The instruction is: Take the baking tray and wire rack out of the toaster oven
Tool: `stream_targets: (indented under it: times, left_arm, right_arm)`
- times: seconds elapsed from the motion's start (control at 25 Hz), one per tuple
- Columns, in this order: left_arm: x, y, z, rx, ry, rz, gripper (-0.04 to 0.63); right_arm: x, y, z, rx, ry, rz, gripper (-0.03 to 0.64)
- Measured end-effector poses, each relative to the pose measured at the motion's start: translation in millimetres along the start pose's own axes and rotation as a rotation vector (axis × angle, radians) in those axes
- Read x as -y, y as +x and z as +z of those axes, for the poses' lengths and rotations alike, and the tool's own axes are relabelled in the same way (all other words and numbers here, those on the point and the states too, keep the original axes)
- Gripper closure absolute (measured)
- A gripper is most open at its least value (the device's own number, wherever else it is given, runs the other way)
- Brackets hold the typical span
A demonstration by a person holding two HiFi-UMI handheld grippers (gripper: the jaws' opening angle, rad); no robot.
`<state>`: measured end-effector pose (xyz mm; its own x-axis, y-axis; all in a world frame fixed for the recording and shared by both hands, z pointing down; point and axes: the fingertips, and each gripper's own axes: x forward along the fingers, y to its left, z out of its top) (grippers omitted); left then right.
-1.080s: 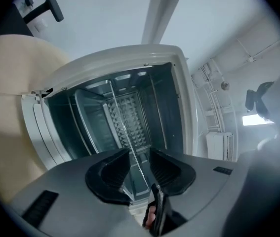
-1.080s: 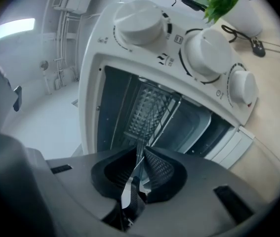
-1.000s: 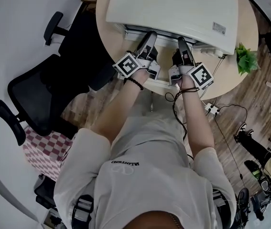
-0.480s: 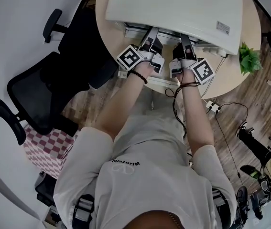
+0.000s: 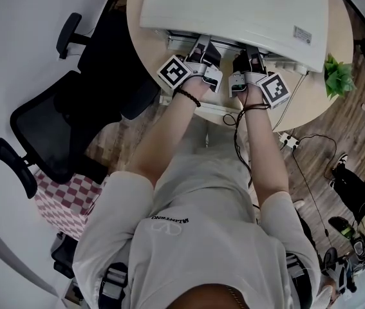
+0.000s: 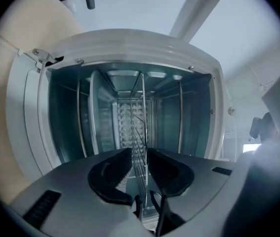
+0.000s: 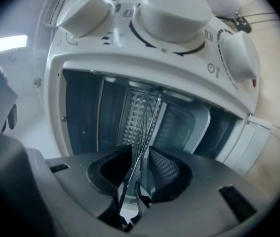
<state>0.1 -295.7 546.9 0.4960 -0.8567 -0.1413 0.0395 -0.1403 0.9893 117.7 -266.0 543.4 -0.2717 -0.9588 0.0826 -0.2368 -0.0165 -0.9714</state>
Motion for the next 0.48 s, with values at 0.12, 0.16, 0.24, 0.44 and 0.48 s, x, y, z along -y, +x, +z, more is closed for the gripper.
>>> stream_targets:
  times: [0.12,0.16,0.24,0.44,0.48]
  left_arm:
    - [0.0,2.7,-1.2,-0.013,0.003,-0.01,0.51]
    - [0.8,3.8,-1.1,-0.013,0.004,-0.017,0.521]
    - [2.2,6.4,-1.0,-0.013,0.001,-0.029,0.541]
    - [3.2,8.8,-1.8,-0.029,-0.003,-0.036,0.577]
    - [3.4,8.7,-2.1,-0.031,-0.002,-0.039,0.577]
  right_arm:
    - [3.6,1.3,0.0,0.002,-0.006,-0.01,0.508]
    - [5.6,1.4,0.6,0.004,-0.011,-0.015,0.523]
    - [8.2,2.2,2.1,0.01,-0.016,-0.019,0.541]
    - [3.2,5.7,5.0,0.026,-0.027,0.0,0.581]
    - [2.7,5.7,5.2,0.032,-0.022,0.004,0.583]
